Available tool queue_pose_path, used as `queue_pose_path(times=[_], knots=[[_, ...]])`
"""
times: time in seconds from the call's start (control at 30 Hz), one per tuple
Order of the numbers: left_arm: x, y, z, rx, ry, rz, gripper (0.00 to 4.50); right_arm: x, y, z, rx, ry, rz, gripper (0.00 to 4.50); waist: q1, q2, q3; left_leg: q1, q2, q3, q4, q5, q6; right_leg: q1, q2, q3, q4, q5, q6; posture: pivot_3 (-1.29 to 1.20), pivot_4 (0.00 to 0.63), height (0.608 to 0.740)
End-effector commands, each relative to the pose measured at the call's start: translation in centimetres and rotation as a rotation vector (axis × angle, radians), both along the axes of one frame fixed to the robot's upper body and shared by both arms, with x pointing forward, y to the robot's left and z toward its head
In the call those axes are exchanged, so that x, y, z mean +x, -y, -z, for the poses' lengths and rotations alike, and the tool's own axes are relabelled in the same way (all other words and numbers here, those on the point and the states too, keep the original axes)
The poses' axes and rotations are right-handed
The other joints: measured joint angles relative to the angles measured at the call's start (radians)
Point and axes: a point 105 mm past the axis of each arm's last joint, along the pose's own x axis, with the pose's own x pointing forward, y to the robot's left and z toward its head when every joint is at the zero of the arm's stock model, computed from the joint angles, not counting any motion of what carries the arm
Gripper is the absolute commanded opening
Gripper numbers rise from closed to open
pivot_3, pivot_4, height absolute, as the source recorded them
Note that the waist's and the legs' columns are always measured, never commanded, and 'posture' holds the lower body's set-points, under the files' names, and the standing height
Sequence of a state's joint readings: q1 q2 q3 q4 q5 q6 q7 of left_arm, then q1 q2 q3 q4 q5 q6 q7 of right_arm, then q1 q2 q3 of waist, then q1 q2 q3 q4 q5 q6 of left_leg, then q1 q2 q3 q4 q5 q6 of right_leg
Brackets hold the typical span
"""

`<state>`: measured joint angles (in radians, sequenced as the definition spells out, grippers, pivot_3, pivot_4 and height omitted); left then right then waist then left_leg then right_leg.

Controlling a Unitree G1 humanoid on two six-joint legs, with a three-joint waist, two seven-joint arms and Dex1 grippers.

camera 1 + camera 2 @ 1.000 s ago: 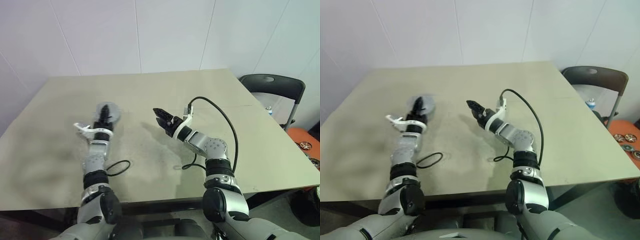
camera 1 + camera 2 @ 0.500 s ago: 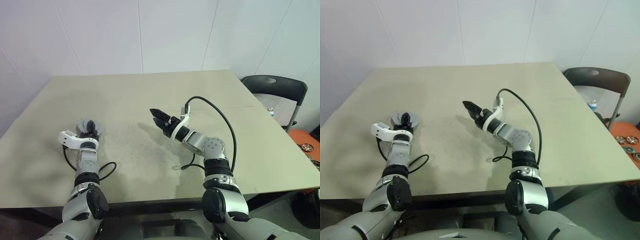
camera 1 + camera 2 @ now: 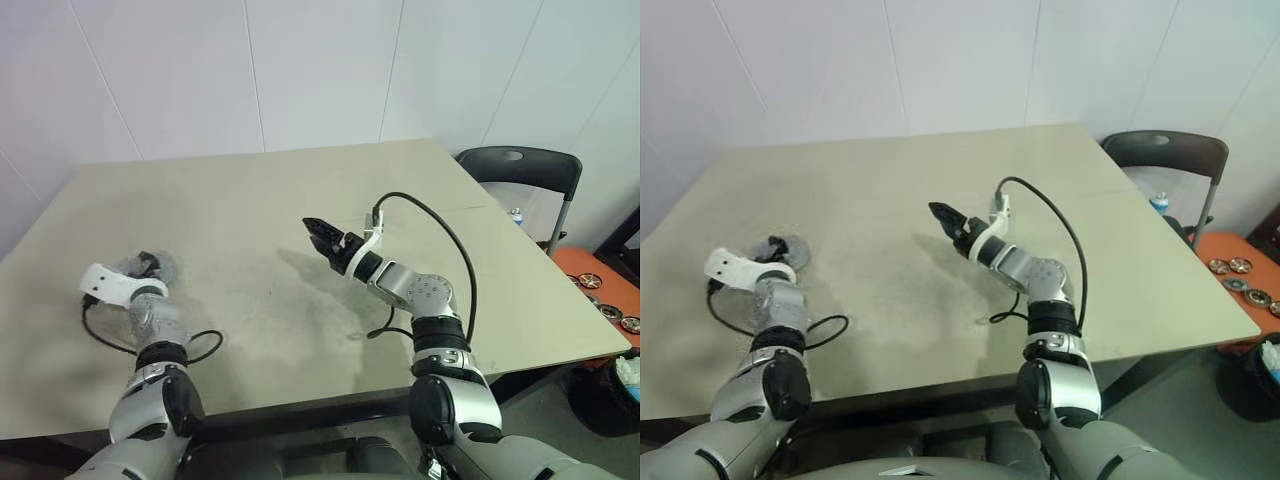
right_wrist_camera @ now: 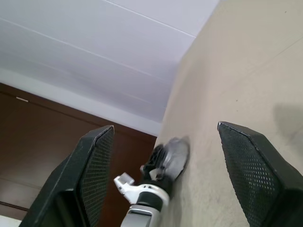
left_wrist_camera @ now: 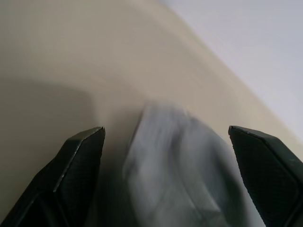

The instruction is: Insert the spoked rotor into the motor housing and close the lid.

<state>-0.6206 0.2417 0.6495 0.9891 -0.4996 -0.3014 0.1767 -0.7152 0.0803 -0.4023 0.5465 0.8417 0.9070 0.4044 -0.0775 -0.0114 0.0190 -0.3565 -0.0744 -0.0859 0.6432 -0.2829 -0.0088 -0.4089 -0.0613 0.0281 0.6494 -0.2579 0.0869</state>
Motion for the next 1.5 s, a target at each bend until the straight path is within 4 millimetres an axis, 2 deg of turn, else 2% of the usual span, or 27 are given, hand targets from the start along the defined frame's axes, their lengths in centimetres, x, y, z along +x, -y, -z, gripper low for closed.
queue_pose_path(times=[0.03, 0.17, 0.23, 0.27, 0.33, 0.4, 0.5, 0.6, 0.7, 0.8, 0.93, 1.37, 1.5], knots=[[-0.6, -1.4, -1.8, 0.097, -0.008, -0.072, 4.46, 0.1, -0.8, -1.0, 0.004, 0.043, -0.025, 3.65, 0.011, 0.000, 0.000, -0.001, 0.000, 0.000, 0.001, 0.000, 0.000, 0.000, 0.000, 0.000, 0.000, 0.000, 0.000, 0.00, 0.000, 0.740], [0.1, -1.0, -4.2, 0.182, 0.052, -0.027, 4.46, 0.0, -0.9, -0.9, -0.002, 0.047, -0.031, 3.65, 0.030, -0.003, 0.000, -0.002, -0.002, 0.000, 0.002, 0.000, 0.000, 0.000, -0.002, -0.001, 0.000, 0.000, 0.000, 0.00, 0.000, 0.740], [1.3, 0.5, -6.5, 0.265, 0.155, 0.101, 4.46, 0.0, -0.9, -1.0, -0.008, 0.061, -0.034, 3.65, 0.042, -0.003, 0.000, -0.003, -0.002, -0.001, 0.002, 0.000, 0.000, 0.000, -0.002, -0.001, -0.001, 0.000, 0.000, 0.00, 0.000, 0.740], [1.9, 1.5, -7.6, 0.307, 0.199, 0.174, 4.46, 0.0, -0.9, -1.0, -0.015, 0.070, -0.035, 3.65, 0.045, -0.003, 0.000, -0.003, -0.002, -0.001, 0.003, 0.000, 0.000, 0.000, -0.002, -0.002, -0.001, 0.000, 0.000, 0.00, 0.000, 0.740], [3.1, 4.8, -10.0, 0.459, 0.289, 0.395, 4.46, -0.1, -0.9, -1.0, -0.067, 0.115, -0.036, 3.65, 0.052, -0.003, 0.000, -0.004, -0.002, -0.001, 0.003, 0.000, 0.000, 0.000, -0.002, -0.002, -0.002, 0.001, 0.000, 0.00, 0.000, 0.740], [3.5, 8.3, -11.3, 0.543, 0.362, 0.599, 4.46, -0.2, -1.0, -1.0, -0.134, 0.170, -0.032, 3.65, 0.056, -0.003, 0.000, -0.004, -0.003, -0.001, 0.002, 0.000, 0.000, 0.000, -0.002, -0.002, -0.003, 0.001, 0.000, 0.00, 0.000, 0.740], [3.4, 12.3, -11.3, 0.594, 0.399, 0.843, 4.46, -0.2, -0.9, -1.3, -0.230, 0.266, -0.030, 3.65, 0.056, -0.002, 0.000, -0.004, -0.002, -0.001, 0.002, -0.001, 0.000, 0.000, -0.002, -0.002, -0.003, 0.001, 0.000, 0.00, 0.000, 0.740], [2.1, 16.3, -10.0, 0.673, 0.385, 1.098, 4.46, -0.2, -0.3, -0.8, -0.414, 0.394, -0.024, 3.65, 0.051, -0.002, 0.000, -0.004, -0.002, 0.000, 0.002, -0.001, 0.000, 0.000, -0.002, -0.001, -0.003, 0.001, 0.000, 0.00, 0.000, 0.740], [0.1, 18.6, -9.0, 0.674, 0.393, 1.250, 4.46, -0.2, 1.0, -0.2, -0.588, 0.510, -0.021, 3.65, 0.044, -0.001, 0.001, -0.004, -0.002, 0.000, 0.002, -0.001, 0.001, -0.001, -0.002, -0.001, -0.003, 0.001, 0.000, 0.00, 0.000, 0.740], [-1.0, 19.1, -8.6, 0.665, 0.385, 1.299, 4.46, -0.3, 2.2, 0.2, -0.675, 0.566, -0.023, 3.65, 0.042, -0.001, 0.001, -0.004, -0.002, 0.000, 0.002, -0.001, 0.001, 0.000, -0.002, -0.001, -0.003, 0.001, -0.001, 0.00, 0.000, 0.740], [-1.3, 19.1, -8.6, 0.668, 0.369, 1.301, 4.46, 0.4, 3.9, 0.3, -0.716, 0.561, 0.036, 3.65, 0.041, -0.001, 0.001, -0.001, -0.001, 0.000, 0.002, -0.001, 0.001, 0.002, -0.001, -0.001, -0.003, 0.001, -0.001, 0.00, 0.000, 0.740], [-1.7, 20.1, -7.9, 0.641, 0.369, 1.332, 4.46, 0.9, 4.2, -0.1, -0.763, 0.608, 0.117, 3.65, 0.057, -0.001, 0.001, -0.001, -0.001, 0.000, 0.002, -0.001, 0.001, 0.002, -0.001, -0.001, -0.004, 0.001, -0.001, 0.00, 0.000, 0.740], [-1.8, 20.3, -7.9, 0.629, 0.376, 1.345, 4.50, 0.5, 4.1, -0.6, -0.731, 0.628, 0.113, 4.49, 0.066, -0.001, 0.001, -0.001, -0.001, 0.000, 0.002, -0.001, 0.001, 0.002, -0.001, -0.001, -0.004, 0.001, -0.001, 0.00, 0.000, 0.740]])
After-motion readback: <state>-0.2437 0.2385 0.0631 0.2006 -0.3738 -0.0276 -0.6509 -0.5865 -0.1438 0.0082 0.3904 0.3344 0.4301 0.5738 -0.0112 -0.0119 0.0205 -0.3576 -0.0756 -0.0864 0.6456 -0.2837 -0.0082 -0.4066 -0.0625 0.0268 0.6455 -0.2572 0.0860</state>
